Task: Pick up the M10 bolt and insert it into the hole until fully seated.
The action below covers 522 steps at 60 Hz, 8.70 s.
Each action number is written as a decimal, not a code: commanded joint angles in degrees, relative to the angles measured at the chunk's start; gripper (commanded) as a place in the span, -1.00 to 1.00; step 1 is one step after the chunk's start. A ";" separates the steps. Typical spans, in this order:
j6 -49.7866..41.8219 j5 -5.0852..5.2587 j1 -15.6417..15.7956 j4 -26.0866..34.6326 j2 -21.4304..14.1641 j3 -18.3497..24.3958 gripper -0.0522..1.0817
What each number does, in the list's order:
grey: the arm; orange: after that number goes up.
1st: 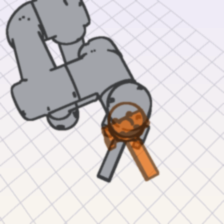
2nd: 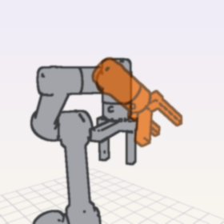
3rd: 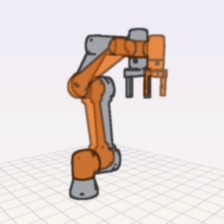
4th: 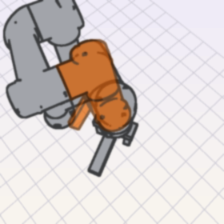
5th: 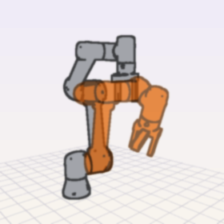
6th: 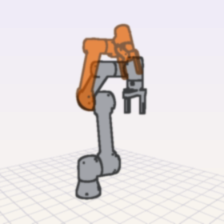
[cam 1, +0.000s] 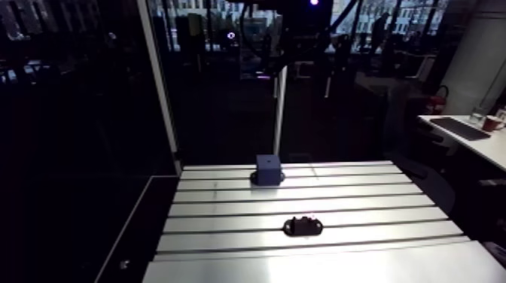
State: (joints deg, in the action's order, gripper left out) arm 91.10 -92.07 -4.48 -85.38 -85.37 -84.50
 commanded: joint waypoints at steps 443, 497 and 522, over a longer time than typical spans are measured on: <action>15.47 2.73 -10.11 -49.23 6.05 -40.00 0.37; 14.34 2.80 -9.87 -43.93 2.81 -32.93 0.99; 9.71 2.99 -8.48 -20.59 6.03 -13.08 0.99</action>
State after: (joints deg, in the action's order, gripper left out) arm 102.45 -89.12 -13.89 -117.79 -81.76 -108.48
